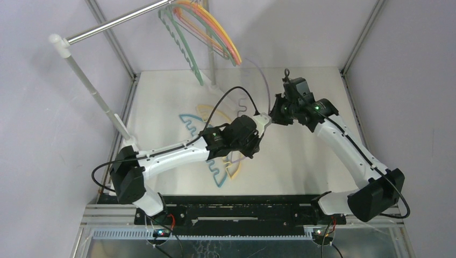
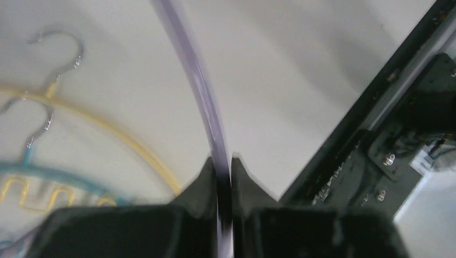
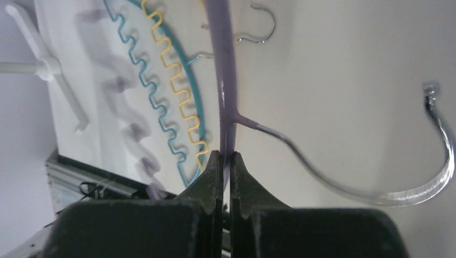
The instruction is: Organize the hangers
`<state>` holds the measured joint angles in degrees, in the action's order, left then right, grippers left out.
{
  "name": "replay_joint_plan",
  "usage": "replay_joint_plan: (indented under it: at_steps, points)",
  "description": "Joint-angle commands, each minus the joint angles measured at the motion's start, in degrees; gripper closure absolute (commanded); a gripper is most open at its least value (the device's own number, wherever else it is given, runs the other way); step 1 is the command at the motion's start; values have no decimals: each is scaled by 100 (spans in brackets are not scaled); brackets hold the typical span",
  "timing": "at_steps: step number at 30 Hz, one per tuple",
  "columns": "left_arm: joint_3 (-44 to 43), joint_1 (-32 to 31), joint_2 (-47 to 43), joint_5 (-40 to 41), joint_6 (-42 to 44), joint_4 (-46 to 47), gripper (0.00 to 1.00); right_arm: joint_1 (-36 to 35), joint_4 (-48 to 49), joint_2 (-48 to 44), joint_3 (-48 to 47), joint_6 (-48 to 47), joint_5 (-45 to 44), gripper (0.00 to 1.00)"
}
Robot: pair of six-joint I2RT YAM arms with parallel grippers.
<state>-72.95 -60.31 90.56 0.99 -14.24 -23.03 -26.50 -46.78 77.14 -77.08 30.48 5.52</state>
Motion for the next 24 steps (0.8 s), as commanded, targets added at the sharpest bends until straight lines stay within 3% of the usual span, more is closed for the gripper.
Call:
replay_joint_plan:
  at_steps: [1,6,12,17,20,24]
  points:
    - [228,-28,-66,25,13,166,100,-144,87,-439,-291,232,278,100]
    - [593,-30,-289,-62,-40,116,100,-143,-24,-545,-235,195,264,99]
    - [1395,-31,-791,-75,-315,128,100,-147,-336,-790,-118,58,336,51]
    - [2078,-7,-1300,57,-657,132,100,-169,-479,-1259,134,-82,357,26]
    - [2350,-6,-1770,269,-946,77,100,-26,-439,-1487,146,-147,48,19]
    - [2301,54,-2496,723,-1270,-403,100,408,-178,-1549,235,-206,13,16]
